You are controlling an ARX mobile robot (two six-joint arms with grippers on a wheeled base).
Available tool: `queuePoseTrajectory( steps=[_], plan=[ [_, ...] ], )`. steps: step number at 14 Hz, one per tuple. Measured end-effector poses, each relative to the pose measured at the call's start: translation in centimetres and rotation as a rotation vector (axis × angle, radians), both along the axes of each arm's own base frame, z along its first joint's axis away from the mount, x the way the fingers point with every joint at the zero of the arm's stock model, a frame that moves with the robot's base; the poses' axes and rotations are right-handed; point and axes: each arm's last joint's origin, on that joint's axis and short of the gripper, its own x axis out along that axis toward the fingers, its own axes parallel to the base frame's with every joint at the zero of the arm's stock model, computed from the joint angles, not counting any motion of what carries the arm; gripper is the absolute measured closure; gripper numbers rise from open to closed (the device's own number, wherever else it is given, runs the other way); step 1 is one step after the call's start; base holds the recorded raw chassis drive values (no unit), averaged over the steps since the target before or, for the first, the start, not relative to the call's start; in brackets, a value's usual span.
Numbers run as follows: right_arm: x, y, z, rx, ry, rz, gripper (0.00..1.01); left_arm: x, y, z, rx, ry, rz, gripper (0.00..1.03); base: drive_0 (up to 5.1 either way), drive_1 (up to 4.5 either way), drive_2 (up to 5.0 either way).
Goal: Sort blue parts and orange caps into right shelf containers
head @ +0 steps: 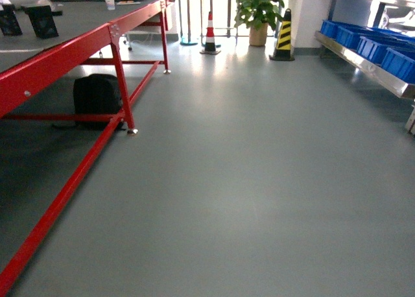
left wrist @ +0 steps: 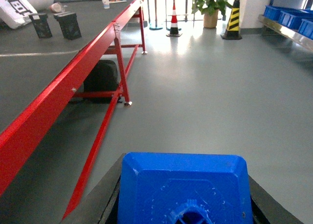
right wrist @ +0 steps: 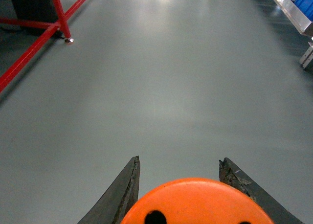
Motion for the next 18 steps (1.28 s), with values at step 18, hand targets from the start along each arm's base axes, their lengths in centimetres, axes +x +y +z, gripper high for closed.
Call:
queuePoseTrajectory(
  steps=[18],
  plan=[
    [-0.01,0.00,0.00,0.000,0.001,0.000,0.59,-0.01,-0.01,0.00,0.000,0.000,0.000,0.58,-0.2,4.10,-4.4]
  ],
)
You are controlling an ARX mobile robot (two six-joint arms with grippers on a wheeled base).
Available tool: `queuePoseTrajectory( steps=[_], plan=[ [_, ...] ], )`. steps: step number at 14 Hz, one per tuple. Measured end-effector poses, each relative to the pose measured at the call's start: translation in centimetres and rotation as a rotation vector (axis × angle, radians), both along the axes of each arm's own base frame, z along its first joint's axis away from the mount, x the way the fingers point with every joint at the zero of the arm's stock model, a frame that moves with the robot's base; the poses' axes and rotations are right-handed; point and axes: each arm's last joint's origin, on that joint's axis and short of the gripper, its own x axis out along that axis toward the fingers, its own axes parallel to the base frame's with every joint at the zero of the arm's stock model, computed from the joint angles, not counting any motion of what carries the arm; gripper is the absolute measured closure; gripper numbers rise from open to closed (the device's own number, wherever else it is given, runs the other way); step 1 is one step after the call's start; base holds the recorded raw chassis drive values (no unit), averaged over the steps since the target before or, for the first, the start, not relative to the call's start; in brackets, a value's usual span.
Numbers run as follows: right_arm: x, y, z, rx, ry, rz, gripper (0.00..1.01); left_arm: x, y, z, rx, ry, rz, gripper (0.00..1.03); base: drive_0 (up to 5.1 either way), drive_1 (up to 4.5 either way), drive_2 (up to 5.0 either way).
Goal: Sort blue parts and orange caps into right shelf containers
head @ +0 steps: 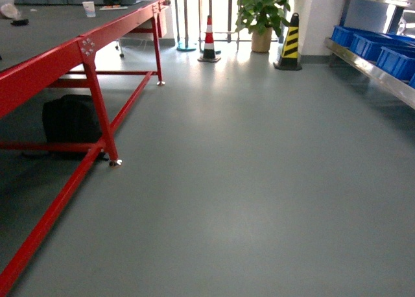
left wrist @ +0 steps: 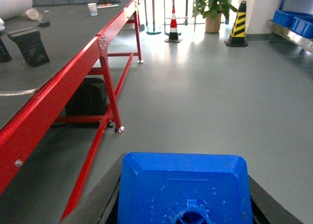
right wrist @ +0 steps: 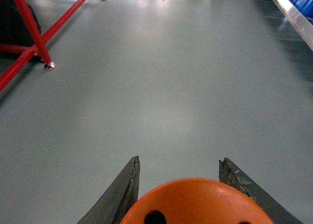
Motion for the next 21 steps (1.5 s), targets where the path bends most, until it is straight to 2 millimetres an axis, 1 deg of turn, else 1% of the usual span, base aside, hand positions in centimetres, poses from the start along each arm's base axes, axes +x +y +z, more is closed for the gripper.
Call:
queuePoseTrajectory(
  steps=[16,21],
  plan=[
    [-0.01,0.00,-0.03,0.000,0.002,0.000,0.59,-0.02,0.02,0.02,0.000,-0.002,0.001,0.58,-0.1,4.08,-4.2],
    [-0.01,0.00,-0.05,0.000,0.004,0.000,0.59,-0.05,0.03,0.03,0.000,-0.002,0.002,0.58,-1.5,2.66,-5.6]
  ],
)
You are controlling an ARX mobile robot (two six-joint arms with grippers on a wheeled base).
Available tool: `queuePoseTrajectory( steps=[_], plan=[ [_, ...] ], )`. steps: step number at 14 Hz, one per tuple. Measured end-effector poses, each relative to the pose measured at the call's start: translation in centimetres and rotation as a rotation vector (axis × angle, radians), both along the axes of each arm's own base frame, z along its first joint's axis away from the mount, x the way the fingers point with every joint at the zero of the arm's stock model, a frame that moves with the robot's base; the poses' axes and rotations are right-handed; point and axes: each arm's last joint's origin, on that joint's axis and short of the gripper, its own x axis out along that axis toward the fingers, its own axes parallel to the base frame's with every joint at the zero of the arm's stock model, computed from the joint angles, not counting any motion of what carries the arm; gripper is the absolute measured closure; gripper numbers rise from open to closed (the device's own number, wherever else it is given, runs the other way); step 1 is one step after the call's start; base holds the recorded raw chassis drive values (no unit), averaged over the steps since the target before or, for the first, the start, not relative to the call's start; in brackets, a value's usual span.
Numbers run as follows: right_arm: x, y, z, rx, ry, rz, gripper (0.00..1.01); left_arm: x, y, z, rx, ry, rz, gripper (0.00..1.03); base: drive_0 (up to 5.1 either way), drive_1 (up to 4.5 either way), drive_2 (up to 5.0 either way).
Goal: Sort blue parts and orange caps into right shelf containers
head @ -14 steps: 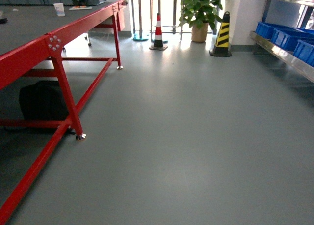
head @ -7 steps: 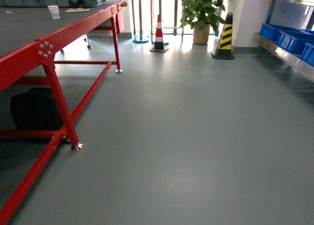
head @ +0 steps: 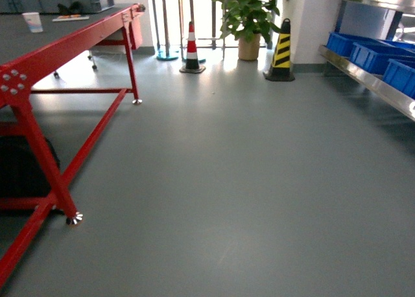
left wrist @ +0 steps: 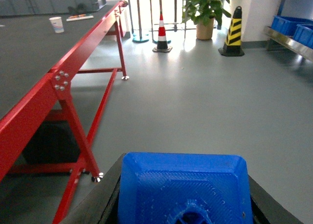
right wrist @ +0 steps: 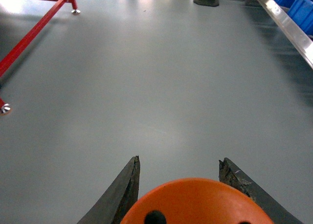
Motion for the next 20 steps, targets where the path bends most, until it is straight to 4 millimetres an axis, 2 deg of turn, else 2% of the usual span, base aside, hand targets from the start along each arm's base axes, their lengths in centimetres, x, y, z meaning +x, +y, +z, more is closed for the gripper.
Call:
queuePoseTrajectory(
  steps=[8,20],
  plan=[
    [0.00,0.00,0.02,0.000,-0.002,0.000,0.59,0.02,0.00,0.00,0.000,-0.001,0.000,0.58,-1.9,2.65,-5.4],
    [0.01,0.00,0.00,0.000,0.000,0.001,0.59,0.05,-0.03,-0.05,0.000,0.003,-0.002,0.58,-1.6,-1.56,-1.6]
  ],
)
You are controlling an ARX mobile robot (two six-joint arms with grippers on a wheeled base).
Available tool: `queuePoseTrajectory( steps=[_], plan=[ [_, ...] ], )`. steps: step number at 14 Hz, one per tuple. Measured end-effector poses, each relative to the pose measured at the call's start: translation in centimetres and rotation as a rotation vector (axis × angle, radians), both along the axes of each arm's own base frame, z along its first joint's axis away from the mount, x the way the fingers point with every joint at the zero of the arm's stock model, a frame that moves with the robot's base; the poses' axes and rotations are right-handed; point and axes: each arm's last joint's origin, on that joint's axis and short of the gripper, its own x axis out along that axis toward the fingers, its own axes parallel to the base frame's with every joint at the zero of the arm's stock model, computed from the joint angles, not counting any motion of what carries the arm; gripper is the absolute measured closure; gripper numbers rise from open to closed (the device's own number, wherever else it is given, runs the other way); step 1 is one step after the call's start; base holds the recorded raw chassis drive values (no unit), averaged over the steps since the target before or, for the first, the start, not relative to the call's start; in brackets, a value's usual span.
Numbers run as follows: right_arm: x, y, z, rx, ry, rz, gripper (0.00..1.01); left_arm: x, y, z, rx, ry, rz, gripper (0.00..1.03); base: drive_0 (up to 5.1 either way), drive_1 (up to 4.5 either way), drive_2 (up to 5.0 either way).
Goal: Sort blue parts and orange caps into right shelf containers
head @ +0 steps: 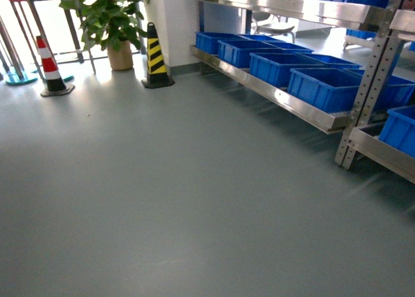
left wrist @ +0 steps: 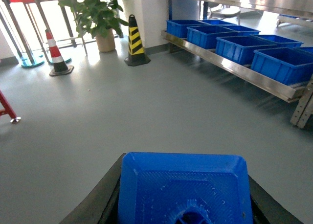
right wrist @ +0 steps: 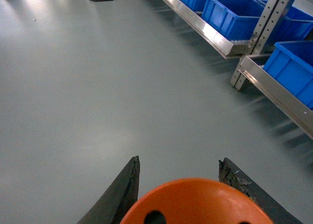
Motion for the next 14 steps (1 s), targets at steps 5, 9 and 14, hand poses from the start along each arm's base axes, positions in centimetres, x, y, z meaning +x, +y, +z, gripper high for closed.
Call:
queuePoseTrajectory(
  steps=[5,9,14],
  plan=[
    [0.01,0.00,0.01,0.000,0.000,0.000,0.59,0.00,0.00,0.00,0.000,0.000,0.000,0.58,-1.5,-1.51,-1.5],
    [0.01,0.00,0.01,0.000,0.000,0.000,0.59,0.00,0.00,0.00,0.000,0.000,0.000,0.58,-1.6,-1.61,-1.6],
    [0.00,0.00,0.00,0.000,0.000,0.000,0.59,0.00,0.00,0.00,0.000,0.000,0.000,0.58,-1.5,-1.47,-1.5]
  ],
)
